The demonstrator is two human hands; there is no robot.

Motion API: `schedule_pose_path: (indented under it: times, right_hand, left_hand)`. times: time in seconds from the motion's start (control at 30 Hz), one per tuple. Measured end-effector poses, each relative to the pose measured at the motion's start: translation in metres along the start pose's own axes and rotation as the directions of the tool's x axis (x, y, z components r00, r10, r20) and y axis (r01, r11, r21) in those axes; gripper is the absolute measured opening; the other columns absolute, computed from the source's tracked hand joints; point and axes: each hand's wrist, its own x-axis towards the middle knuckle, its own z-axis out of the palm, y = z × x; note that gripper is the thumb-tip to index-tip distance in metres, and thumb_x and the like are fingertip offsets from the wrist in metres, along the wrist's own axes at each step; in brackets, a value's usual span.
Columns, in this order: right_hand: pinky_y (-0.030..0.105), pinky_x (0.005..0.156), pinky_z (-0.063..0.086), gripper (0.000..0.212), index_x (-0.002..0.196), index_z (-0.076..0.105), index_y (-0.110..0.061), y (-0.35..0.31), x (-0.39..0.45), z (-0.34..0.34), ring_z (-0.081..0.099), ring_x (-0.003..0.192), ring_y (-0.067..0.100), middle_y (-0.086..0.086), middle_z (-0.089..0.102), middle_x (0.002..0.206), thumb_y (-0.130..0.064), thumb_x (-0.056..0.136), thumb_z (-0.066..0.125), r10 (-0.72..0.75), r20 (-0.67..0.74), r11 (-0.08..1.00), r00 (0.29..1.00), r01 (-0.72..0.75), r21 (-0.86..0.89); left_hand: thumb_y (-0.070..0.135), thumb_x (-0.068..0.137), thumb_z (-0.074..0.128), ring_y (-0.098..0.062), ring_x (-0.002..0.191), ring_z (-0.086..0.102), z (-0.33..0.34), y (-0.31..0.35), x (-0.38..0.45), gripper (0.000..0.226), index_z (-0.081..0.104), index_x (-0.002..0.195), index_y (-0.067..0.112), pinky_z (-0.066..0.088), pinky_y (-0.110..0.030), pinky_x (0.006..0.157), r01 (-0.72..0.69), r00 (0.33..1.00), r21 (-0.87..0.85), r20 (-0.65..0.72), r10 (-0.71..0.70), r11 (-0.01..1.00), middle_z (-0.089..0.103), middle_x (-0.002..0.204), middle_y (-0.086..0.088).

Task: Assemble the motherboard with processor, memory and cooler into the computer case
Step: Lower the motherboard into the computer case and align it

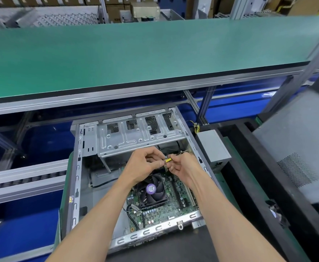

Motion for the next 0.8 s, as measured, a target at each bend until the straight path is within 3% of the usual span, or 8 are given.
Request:
schedule_pose_path:
  times: [0.07,0.17,0.33,0.4,0.5,0.57,0.7,0.8]
  right_hand:
    - [0.024,0.048,0.048,0.011,0.106,0.059,0.005,0.000,0.000,-0.001,0.061,0.054,0.018,0.018,0.066,0.077,0.003,0.101,0.049,-0.014,-0.019,0.999,1.000,0.014,-0.042]
    - [0.026,0.051,0.048,0.011,0.095,0.059,-0.001,-0.002,-0.001,0.001,0.062,0.055,0.018,0.014,0.066,0.073,0.001,0.101,0.051,-0.059,-0.047,0.991,0.997,0.053,-0.121]
    - [0.033,0.060,0.045,0.010,0.095,0.060,-0.001,-0.004,0.003,0.003,0.060,0.074,0.025,0.014,0.064,0.085,-0.006,0.101,0.053,-0.165,-0.081,0.923,0.983,0.124,-0.365]
    - [0.036,0.066,0.041,0.016,0.096,0.060,0.005,0.001,0.002,0.002,0.053,0.074,0.024,0.012,0.058,0.079,-0.010,0.098,0.054,-0.268,-0.084,0.884,0.960,0.210,-0.417]
    - [0.029,0.062,0.038,0.021,0.083,0.061,-0.003,0.004,-0.003,0.004,0.046,0.066,0.019,0.003,0.052,0.068,-0.014,0.099,0.052,-0.395,-0.039,0.843,0.918,0.345,-0.412]
    - [0.032,0.060,0.040,0.036,0.062,0.050,-0.019,0.005,-0.004,0.008,0.047,0.065,0.019,-0.002,0.051,0.066,-0.016,0.097,0.054,-0.515,0.018,0.714,0.857,0.441,-0.543]
    - [0.040,0.068,0.046,0.037,0.064,0.047,-0.021,0.016,-0.014,0.013,0.055,0.077,0.025,-0.002,0.049,0.087,-0.032,0.100,0.050,-0.648,0.186,0.245,0.738,0.434,-0.867]
    - [0.038,0.069,0.044,0.029,0.077,0.056,-0.018,0.016,-0.015,0.013,0.058,0.084,0.025,-0.001,0.055,0.093,-0.033,0.100,0.048,-0.711,0.161,0.198,0.685,0.414,-0.888]
  left_hand:
    - [0.030,0.082,0.075,-0.019,0.069,0.072,0.003,0.005,-0.001,0.006,0.073,0.084,0.025,0.056,-0.026,0.064,0.019,1.000,-0.037,-0.004,-0.019,0.999,0.075,0.075,-0.001]
    - [0.044,0.077,0.081,-0.020,0.067,0.073,0.010,0.010,0.001,0.021,0.074,0.080,0.025,0.061,-0.032,0.066,0.086,0.995,0.044,-0.054,-0.083,0.995,0.075,0.069,0.000]
    - [0.028,0.078,0.082,-0.009,0.069,0.073,0.016,0.012,0.006,0.009,0.075,0.082,0.026,0.062,-0.034,0.074,0.190,0.982,0.149,-0.048,-0.185,0.970,0.074,0.068,0.008]
    - [0.035,0.078,0.079,-0.008,0.078,0.069,0.018,0.014,0.008,0.012,0.075,0.089,0.033,0.055,-0.033,0.081,0.159,0.987,0.293,-0.018,-0.161,0.943,0.073,0.067,0.017]
    - [0.032,0.078,0.076,-0.002,0.064,0.062,0.023,0.018,0.008,0.008,0.077,0.085,0.033,0.050,-0.026,0.075,0.096,0.988,0.413,0.074,-0.139,0.905,0.071,0.064,0.015]
    - [0.020,0.078,0.075,-0.003,0.062,0.063,0.026,0.019,0.009,0.009,0.072,0.075,0.028,0.049,-0.023,0.066,0.084,0.985,0.439,0.098,-0.141,0.895,0.070,0.062,0.010]
    - [0.003,0.082,0.052,-0.016,0.053,0.041,0.031,0.016,0.013,0.028,0.050,0.056,0.017,0.031,-0.030,0.074,0.069,0.994,0.550,0.035,-0.106,0.832,0.053,0.052,-0.002]
    - [0.003,0.083,0.049,-0.026,0.057,0.040,0.035,0.012,0.015,0.023,0.055,0.061,0.004,0.029,-0.027,0.077,0.051,0.995,0.552,0.047,-0.093,0.833,0.058,0.059,-0.015]
